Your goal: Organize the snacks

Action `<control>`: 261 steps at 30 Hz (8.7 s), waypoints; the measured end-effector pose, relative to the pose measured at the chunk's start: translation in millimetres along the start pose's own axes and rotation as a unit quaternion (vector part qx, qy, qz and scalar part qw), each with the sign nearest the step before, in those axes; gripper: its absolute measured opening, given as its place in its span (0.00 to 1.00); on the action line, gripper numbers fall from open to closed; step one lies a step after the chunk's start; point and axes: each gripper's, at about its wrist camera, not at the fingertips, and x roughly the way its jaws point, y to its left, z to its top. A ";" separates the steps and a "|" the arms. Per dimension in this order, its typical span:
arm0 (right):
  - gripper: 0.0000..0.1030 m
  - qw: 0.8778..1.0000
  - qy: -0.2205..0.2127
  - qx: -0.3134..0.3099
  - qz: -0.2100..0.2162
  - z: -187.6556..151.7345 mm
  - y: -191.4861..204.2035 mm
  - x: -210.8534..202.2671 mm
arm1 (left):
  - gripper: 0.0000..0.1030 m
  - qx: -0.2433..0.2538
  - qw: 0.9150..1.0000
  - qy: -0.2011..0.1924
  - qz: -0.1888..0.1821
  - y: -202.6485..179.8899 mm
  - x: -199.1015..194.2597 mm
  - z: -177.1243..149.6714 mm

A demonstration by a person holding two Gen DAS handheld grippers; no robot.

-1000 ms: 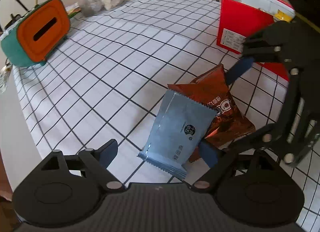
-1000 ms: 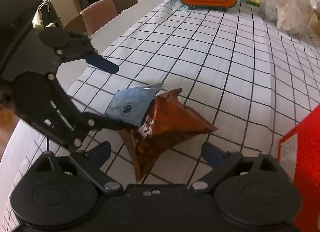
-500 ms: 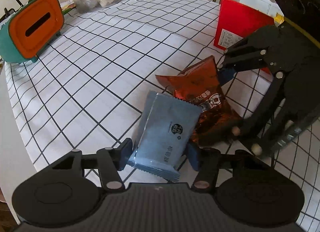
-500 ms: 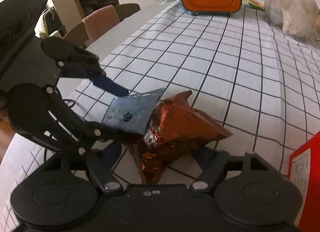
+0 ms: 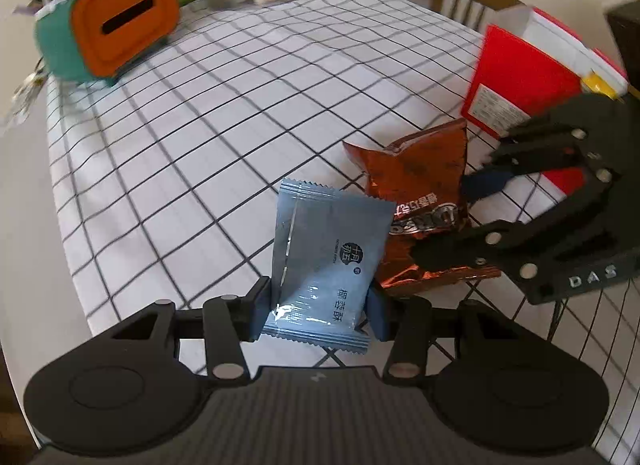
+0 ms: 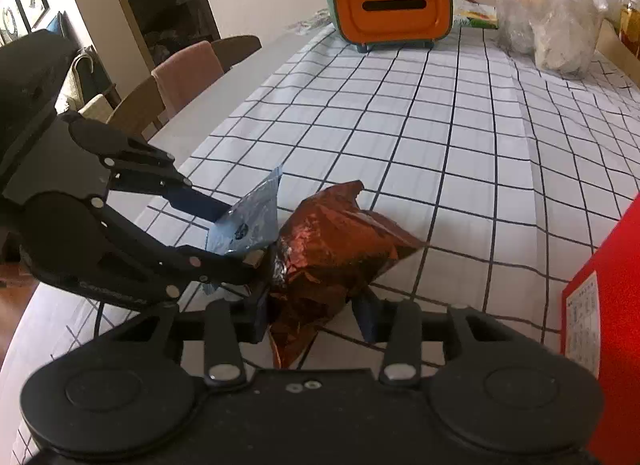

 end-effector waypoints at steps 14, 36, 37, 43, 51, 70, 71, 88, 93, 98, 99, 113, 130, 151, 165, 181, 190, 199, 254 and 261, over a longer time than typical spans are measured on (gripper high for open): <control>0.30 0.999 -0.032 0.017 0.023 -16.9 14.9 -40.5 | 0.47 -0.108 0.993 -0.015 0.040 -16.4 -38.9 -20.2; 0.30 0.997 -0.059 -0.009 0.041 -55.0 -43.1 -196.4 | 0.47 -0.166 0.979 -0.071 0.098 -174.6 -124.1 29.6; 0.30 0.997 -0.060 -0.009 0.039 -57.3 -49.9 -202.5 | 0.47 -0.167 0.978 -0.074 0.096 -183.0 -125.5 34.5; 0.30 0.997 -0.068 -0.007 0.025 -69.8 -90.9 -233.1 | 0.46 -0.161 0.978 -0.087 0.096 -229.3 -121.4 63.8; 0.30 0.997 -0.070 0.015 0.015 -84.5 -142.7 -256.4 | 0.46 -0.218 0.967 -0.052 0.122 -233.1 -84.6 73.9; 0.30 0.996 -0.079 0.045 0.018 -90.6 -144.0 -231.1 | 0.61 -0.258 0.957 0.064 0.116 -203.6 22.1 36.8; 0.30 0.996 -0.078 0.046 0.018 -90.6 -144.1 -230.0 | 0.61 -0.256 0.957 0.064 0.118 -204.1 24.2 35.9; 0.30 0.996 -0.071 0.050 0.011 -92.3 -143.2 -228.2 | 0.46 -0.251 0.959 0.043 0.122 -208.8 21.7 27.8; 0.30 0.996 -0.074 0.047 0.010 -91.8 -143.4 -233.0 | 0.46 -0.259 0.957 0.023 0.129 -212.2 -1.4 28.7; 0.30 0.996 -0.079 0.043 0.009 -91.7 -149.5 -243.5 | 0.46 -0.261 0.955 -0.002 0.139 -219.5 -29.6 34.8; 0.30 0.996 -0.080 0.042 0.008 -91.3 -151.3 -245.6 | 0.46 -0.261 0.955 -0.007 0.140 -221.6 -35.1 36.2; 0.30 0.995 -0.092 0.021 -0.018 -88.7 -188.2 -277.7 | 0.46 -0.223 0.962 -0.069 0.141 -269.4 -81.2 88.8; 0.30 0.997 -0.027 -0.057 -0.033 -92.6 -220.4 -245.2 | 0.46 -0.140 0.978 -0.019 0.151 -333.1 -8.0 144.2; 0.31 0.998 0.016 -0.050 -0.016 -92.3 -218.4 -221.1 | 0.47 -0.136 0.976 0.044 0.161 -337.6 31.9 146.1; 0.48 0.997 -0.060 0.041 -0.003 -102.3 -228.7 -271.5 | 0.73 -0.178 0.972 -0.014 0.151 -340.3 -17.4 136.3; 0.95 0.988 -0.142 0.053 -0.006 -105.8 -208.3 -333.6 | 0.83 -0.200 0.964 -0.094 0.150 -355.5 -87.1 124.6; 1.00 0.982 -0.179 0.050 -0.021 -114.2 -193.3 -362.9 | 0.87 -0.222 0.958 -0.119 0.135 -361.8 -114.9 115.2; 1.00 0.980 -0.190 0.054 -0.034 -132.0 -172.4 -378.8 | 0.97 -0.235 0.951 -0.147 0.138 -371.9 -141.4 102.6; 1.00 0.971 -0.211 0.104 -0.047 -164.7 -135.0 -391.4 | 0.97 -0.254 0.940 -0.113 0.199 -400.8 -174.2 75.9; 1.00 0.969 -0.211 0.117 -0.051 -169.3 -138.1 -392.5 | 0.97 -0.242 0.946 -0.100 0.189 -405.6 -167.7 78.1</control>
